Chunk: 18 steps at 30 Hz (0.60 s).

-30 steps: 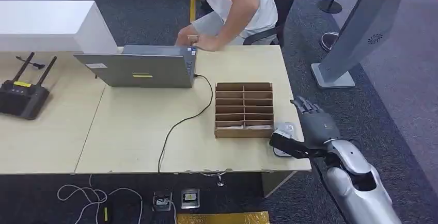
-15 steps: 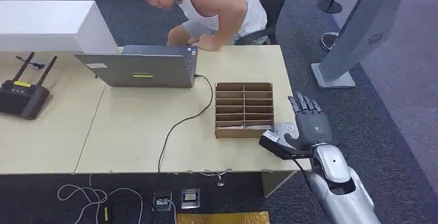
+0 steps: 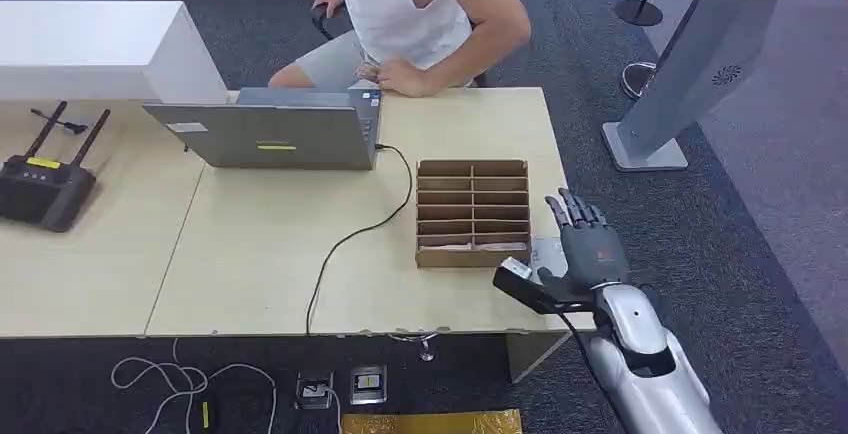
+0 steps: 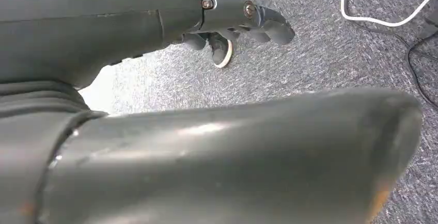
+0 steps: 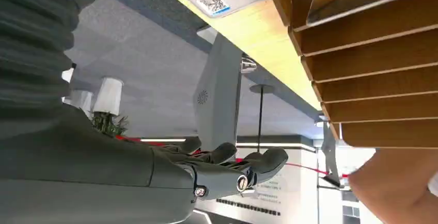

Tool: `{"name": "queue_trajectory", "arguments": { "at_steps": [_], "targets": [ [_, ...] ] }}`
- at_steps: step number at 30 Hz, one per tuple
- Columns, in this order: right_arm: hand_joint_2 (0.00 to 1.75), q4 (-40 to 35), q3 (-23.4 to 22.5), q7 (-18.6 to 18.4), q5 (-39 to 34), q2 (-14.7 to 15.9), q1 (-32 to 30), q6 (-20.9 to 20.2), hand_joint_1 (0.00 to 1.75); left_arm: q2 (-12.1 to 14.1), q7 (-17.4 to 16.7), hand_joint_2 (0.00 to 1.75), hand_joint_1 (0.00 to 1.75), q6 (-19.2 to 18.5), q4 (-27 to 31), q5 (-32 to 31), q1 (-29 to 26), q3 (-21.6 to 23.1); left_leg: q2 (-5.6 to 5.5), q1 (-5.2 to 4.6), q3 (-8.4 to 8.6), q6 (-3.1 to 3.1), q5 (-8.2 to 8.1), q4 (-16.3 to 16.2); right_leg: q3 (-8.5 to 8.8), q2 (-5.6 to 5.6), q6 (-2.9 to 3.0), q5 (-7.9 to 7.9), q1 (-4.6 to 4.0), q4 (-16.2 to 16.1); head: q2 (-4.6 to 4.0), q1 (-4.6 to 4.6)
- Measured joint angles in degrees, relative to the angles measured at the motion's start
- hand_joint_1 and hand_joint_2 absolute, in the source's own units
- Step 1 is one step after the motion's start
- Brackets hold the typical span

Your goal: Pass the card to the sensor for recognition and then transmit it.

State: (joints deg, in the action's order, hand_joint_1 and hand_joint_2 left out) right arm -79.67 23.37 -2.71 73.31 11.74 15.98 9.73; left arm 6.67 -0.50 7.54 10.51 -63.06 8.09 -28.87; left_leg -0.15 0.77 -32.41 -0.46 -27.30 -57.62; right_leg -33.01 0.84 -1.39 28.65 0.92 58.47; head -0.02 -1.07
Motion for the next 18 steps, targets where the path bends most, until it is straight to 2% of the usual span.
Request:
{"name": "queue_trajectory", "arguments": {
  "at_steps": [9,18],
  "targets": [
    [1.75,0.9,-0.2,1.5,-4.7,-0.6,0.1,-1.4,0.00,0.0,0.0,0.00,0.00,0.1,0.0,0.0,0.0,0.0,0.00,0.00,0.00,0.00,0.00,0.0,0.00,0.00,0.00,0.00,0.00,0.0,0.00,0.00],
    [1.75,1.0,-0.1,6.0,-11.9,-1.8,0.1,-1.8,0.00,0.0,0.0,0.00,0.00,0.2,0.0,-0.4,0.0,0.0,0.00,0.00,0.00,0.00,0.00,0.0,0.01,0.00,0.00,0.00,0.00,0.0,0.00,0.02]
  ]
}}
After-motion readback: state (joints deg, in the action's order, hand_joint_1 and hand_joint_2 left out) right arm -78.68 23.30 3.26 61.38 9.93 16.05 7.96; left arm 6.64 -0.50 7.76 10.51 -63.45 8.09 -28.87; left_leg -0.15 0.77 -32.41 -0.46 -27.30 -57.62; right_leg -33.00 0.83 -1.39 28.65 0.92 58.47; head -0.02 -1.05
